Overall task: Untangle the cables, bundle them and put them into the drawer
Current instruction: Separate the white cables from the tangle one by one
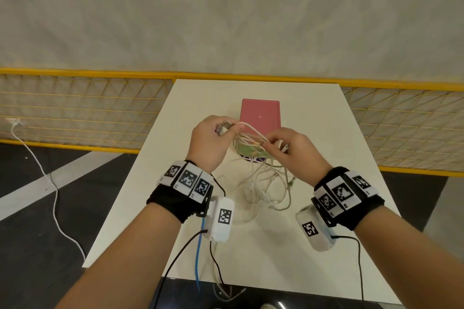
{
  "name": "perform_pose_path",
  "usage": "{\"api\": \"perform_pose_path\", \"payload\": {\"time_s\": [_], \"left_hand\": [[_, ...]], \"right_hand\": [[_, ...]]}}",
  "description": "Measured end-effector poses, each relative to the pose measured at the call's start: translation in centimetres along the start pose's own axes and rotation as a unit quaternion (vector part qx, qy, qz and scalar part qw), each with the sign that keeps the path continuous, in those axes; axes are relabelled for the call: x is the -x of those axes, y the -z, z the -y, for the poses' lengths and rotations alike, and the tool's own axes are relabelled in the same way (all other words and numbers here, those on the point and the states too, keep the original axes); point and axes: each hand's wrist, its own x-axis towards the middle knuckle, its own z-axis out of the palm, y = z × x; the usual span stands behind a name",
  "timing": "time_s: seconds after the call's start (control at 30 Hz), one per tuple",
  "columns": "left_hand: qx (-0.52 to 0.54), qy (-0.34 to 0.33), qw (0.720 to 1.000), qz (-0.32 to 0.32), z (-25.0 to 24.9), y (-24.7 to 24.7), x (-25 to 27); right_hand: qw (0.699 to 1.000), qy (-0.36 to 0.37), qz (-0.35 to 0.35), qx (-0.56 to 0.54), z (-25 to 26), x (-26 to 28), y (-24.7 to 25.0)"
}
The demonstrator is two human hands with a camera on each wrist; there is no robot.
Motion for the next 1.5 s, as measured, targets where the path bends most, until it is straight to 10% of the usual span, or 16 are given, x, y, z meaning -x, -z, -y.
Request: {"api": "perform_pose_path", "payload": {"time_s": [0.2,0.37,0.5,0.73,1.07,1.23,1.37,1.5], "left_hand": [[-0.314,-0.183,0.931,-0.034,0.9,0.2,0.4],[-0.163,-0.065,0.984,-0.019,0.5,0.5,-0.4],[-0.011,0.018,0.999,0.037,-0.5,0.0,-0.8],[-0.058,0.049,0.994,0.074,-0.4,0.8,-0.9],[-0.157,0.059,0.982,0.087,0.7,3.0,-1.4],[-0.241,0.003,0.97,0.038,2.0,4.4,-2.0],[-0.103,0.002,0.994,0.023,1.2,5.0,-2.1],[0.008,0.0,1.0,-0.004,-1.6,4.4,-1.9]], "right_hand": [[0.998,-0.024,0.032,0.055,0.6,0.1,0.2],[0.979,-0.069,0.06,-0.184,2.4,0.0,1.3],[0.991,-0.046,0.075,-0.102,2.2,-0.8,0.7],[0.992,-0.071,-0.093,0.047,-0.3,-1.9,1.8],[0.978,-0.095,-0.107,0.149,-2.5,-1.3,2.6],[0.979,-0.153,-0.132,0.018,-2.3,-1.2,3.5],[0.974,-0.189,-0.12,-0.028,-3.3,-1.1,3.7],[0.971,-0.175,-0.009,0.164,-2.3,-0.9,3.1]]}}
